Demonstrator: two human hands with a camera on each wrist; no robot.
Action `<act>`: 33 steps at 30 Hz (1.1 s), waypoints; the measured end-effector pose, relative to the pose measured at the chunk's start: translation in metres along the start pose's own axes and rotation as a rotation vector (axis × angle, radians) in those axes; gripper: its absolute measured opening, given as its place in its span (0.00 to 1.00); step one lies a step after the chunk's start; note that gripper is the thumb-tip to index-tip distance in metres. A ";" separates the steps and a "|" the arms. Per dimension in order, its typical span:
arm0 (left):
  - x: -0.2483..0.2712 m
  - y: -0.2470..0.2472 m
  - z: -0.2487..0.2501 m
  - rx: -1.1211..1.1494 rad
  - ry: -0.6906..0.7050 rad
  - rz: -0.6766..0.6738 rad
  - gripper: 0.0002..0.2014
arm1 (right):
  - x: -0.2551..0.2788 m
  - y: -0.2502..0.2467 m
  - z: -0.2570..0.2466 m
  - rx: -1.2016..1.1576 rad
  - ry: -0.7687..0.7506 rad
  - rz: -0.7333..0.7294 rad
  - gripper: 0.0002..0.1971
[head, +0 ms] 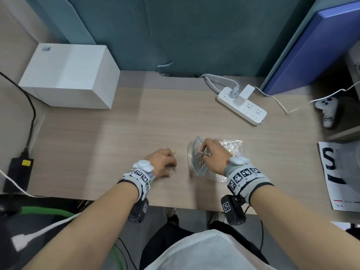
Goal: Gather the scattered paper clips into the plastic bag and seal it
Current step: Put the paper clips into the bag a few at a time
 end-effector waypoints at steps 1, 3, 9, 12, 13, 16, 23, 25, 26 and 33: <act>0.002 0.001 -0.003 0.005 0.003 0.002 0.19 | 0.000 0.001 -0.002 -0.005 -0.003 -0.005 0.10; 0.005 0.003 -0.004 0.026 0.007 0.030 0.16 | 0.000 0.003 -0.004 -0.017 -0.007 -0.011 0.10; 0.003 0.006 0.001 -0.010 0.009 0.096 0.05 | 0.003 0.004 0.001 -0.011 0.008 -0.012 0.09; 0.001 0.007 -0.002 -0.002 -0.024 0.107 0.04 | 0.003 0.004 0.002 -0.008 0.007 -0.012 0.11; 0.000 0.007 -0.004 0.015 -0.055 0.114 0.04 | 0.003 0.004 0.001 -0.006 0.005 -0.011 0.11; -0.006 0.000 -0.002 0.122 -0.171 0.187 0.06 | 0.003 0.003 0.001 0.002 0.000 -0.013 0.11; -0.031 -0.005 0.062 0.565 -0.167 0.193 0.12 | 0.001 0.001 -0.004 0.005 -0.018 -0.008 0.11; -0.032 -0.011 0.049 0.502 -0.212 0.280 0.10 | 0.002 -0.002 -0.003 0.007 -0.018 0.001 0.11; -0.031 -0.015 0.037 0.434 -0.246 0.335 0.09 | 0.002 -0.003 -0.002 0.010 -0.018 0.003 0.11; -0.023 0.001 -0.006 0.259 -0.335 0.331 0.14 | 0.002 -0.008 0.007 0.016 -0.013 0.014 0.11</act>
Point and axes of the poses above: each hand's wrist, its own x-axis away from the middle knuckle, its own y-axis out of the palm, z = x × y, the point moved 8 cm from there along -x, towards the middle knuckle, and after that the axes turned 10 degrees about z, right-handed, at the moved point
